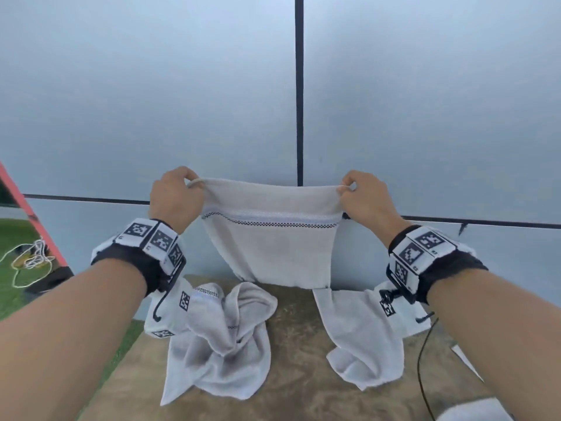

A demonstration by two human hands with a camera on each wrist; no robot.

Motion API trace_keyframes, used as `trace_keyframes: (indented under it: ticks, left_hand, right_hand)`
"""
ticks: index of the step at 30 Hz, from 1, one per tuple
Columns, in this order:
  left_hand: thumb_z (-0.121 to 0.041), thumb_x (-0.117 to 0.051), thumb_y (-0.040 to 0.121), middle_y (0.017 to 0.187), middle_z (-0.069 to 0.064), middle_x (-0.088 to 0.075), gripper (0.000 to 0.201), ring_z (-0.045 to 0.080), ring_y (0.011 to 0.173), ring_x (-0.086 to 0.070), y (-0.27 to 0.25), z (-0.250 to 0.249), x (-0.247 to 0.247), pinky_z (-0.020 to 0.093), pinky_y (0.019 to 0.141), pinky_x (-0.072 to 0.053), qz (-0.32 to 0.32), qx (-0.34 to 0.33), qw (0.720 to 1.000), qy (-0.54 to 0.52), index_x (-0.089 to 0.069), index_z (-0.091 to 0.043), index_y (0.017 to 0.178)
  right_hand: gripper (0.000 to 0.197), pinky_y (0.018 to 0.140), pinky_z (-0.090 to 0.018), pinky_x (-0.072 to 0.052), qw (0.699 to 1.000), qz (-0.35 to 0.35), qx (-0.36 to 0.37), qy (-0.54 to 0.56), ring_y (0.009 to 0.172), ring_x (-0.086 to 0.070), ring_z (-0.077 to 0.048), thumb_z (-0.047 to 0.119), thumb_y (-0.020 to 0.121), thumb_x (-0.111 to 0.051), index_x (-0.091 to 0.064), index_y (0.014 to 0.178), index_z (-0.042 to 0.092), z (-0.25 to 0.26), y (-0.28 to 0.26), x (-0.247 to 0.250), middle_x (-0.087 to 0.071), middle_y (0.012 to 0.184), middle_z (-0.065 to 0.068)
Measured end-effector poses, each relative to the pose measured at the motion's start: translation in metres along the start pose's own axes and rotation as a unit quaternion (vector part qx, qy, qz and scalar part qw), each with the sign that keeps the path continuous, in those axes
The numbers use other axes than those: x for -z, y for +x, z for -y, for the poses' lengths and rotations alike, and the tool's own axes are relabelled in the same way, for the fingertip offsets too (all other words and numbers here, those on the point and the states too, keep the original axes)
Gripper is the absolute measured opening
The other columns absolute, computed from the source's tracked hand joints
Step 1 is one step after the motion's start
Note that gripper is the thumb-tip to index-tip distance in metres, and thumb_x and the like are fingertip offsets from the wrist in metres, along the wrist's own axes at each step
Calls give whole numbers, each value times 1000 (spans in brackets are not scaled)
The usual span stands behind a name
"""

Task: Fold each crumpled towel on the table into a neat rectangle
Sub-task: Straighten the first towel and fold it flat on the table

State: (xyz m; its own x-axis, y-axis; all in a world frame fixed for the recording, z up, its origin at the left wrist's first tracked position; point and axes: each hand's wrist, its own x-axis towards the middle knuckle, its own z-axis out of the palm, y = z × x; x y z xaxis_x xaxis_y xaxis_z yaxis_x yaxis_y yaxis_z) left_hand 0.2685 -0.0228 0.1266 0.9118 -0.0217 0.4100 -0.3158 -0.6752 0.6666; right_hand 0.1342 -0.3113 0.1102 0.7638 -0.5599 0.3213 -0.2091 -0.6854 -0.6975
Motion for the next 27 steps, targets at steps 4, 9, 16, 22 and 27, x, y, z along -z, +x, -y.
trace_keyframes:
  ticks: [4, 9, 16, 22, 27]
  left_hand:
    - [-3, -53, 88, 99, 23, -72, 16, 34, 67, -70, 3, 10, -10, 43, 66, -63, 66, 89, 977, -182, -56, -18, 90]
    - [-15, -62, 91, 101, 20, -71, 17, 36, 89, -72, 16, 14, -2, 57, 80, -59, 14, 44, 969, -242, -54, -25, 79]
    - [-16, -67, 94, 97, 17, -72, 19, 36, 94, -69, -6, 27, 20, 57, 89, -56, 41, 17, 977, -209, -57, -24, 79]
    - [-15, -68, 94, 94, 8, -67, 12, 25, 82, -63, -50, 40, 47, 56, 92, -55, 100, 2, 979, -175, -63, -16, 83]
    - [-14, -65, 96, 94, 2, -66, 11, 21, 86, -61, -89, 47, 75, 50, 93, -56, 162, 3, 972, -169, -63, -14, 85]
  right_hand:
    - [8, 84, -48, -60, 989, 29, -48, 135, 75, -66, -22, 13, 99, -48, -53, 96, 18, 1, 3, -19, -75, 91, -9]
    - [7, 81, -52, -60, 981, 0, -26, 192, 86, -71, -33, 16, 103, -48, -54, 104, 14, 17, 2, -10, -73, 100, -6]
    - [10, 90, -51, -58, 981, 41, -50, 185, 100, -70, -28, 19, 105, -48, -55, 106, 13, 13, -26, 0, -71, 109, -6]
    - [11, 66, -29, -47, 983, 76, -59, 157, 73, -61, -20, 18, 103, -52, -56, 103, 8, 8, -72, 17, -74, 87, -6]
    - [12, 63, -27, -39, 996, 64, -3, 64, 73, -50, -19, 20, 99, -60, -64, 96, 10, 3, -118, 45, -60, 83, -2]
